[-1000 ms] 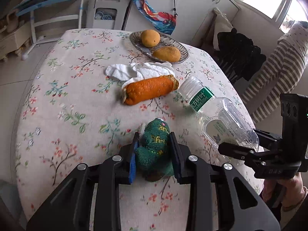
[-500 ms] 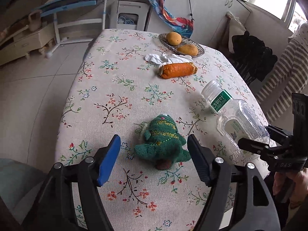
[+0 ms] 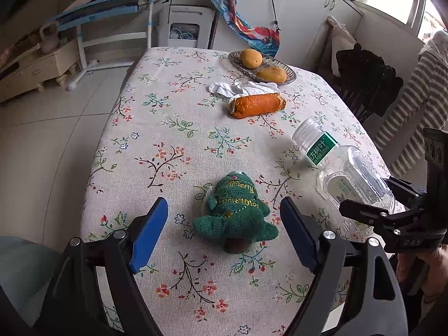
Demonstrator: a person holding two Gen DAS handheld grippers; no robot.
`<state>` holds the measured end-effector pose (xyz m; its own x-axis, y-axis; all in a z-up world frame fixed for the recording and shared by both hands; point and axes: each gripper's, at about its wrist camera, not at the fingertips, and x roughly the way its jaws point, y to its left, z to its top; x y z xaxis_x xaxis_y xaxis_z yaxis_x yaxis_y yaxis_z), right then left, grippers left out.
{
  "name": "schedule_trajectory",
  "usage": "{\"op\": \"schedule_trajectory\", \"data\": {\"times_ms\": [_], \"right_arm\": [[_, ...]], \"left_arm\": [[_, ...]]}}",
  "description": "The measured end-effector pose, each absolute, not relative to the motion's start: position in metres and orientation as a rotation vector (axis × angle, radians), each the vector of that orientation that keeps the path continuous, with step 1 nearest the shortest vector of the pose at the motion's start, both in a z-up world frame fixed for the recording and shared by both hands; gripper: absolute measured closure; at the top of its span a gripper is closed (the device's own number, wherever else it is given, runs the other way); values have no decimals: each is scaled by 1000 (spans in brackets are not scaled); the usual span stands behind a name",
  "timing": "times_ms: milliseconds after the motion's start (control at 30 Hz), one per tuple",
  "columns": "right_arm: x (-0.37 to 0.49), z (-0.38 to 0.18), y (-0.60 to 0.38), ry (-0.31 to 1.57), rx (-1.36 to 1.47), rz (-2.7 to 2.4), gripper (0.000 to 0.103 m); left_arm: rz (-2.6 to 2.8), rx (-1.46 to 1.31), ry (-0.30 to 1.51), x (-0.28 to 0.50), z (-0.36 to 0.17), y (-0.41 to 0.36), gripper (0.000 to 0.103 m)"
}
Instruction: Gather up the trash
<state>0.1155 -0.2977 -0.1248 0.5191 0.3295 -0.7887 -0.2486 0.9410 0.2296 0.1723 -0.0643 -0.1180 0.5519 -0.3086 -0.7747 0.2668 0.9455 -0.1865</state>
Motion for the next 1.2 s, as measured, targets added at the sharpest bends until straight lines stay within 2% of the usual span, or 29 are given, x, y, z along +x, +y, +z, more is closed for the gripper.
{"op": "schedule_trajectory", "data": {"times_ms": [200, 700, 933, 1200], "right_arm": [[115, -125, -298, 969, 93, 346, 26], [115, -123, -299, 964, 101, 346, 26], [115, -125, -299, 976, 93, 344, 34], [116, -125, -298, 982, 90, 338, 35]], "left_arm": [[-330, 3, 914, 170, -117, -72, 20], [-335, 65, 906, 165, -119, -81, 20], [-340, 70, 908, 165, -120, -83, 20], [-346, 77, 915, 166, -123, -87, 19]]}}
